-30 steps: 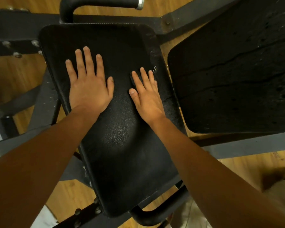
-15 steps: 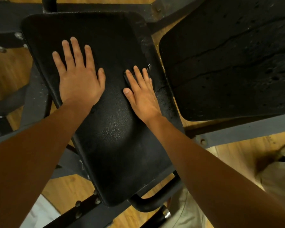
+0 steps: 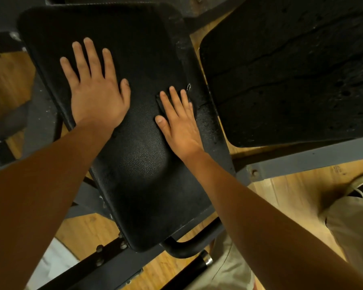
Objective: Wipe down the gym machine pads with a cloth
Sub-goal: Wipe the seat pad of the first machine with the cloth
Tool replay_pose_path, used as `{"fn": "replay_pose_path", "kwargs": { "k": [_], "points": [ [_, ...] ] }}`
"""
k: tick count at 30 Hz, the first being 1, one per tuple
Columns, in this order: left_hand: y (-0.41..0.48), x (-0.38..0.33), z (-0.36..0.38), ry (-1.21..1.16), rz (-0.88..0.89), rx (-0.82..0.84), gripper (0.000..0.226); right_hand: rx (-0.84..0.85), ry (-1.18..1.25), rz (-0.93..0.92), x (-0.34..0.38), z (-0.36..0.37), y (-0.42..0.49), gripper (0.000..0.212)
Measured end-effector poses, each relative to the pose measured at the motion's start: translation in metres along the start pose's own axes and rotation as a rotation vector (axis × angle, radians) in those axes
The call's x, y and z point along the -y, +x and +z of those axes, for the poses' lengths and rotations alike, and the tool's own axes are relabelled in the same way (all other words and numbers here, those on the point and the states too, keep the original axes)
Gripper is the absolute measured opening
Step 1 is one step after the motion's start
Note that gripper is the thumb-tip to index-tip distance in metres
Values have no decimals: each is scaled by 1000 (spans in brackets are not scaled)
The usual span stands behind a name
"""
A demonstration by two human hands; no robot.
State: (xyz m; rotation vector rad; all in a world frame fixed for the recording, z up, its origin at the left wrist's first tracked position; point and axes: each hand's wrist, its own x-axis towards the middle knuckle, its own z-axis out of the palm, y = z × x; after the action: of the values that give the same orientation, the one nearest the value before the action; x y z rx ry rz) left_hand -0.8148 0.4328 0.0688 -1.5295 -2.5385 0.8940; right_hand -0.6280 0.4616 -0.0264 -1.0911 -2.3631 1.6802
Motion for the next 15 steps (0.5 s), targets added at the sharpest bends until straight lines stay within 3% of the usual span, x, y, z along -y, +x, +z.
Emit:
{"fn": "replay_pose_path", "kwargs": {
  "k": [15],
  "points": [
    [0, -1, -1, -21, -5, 4, 69, 17, 2, 26, -8, 6, -28, 59]
  ]
}}
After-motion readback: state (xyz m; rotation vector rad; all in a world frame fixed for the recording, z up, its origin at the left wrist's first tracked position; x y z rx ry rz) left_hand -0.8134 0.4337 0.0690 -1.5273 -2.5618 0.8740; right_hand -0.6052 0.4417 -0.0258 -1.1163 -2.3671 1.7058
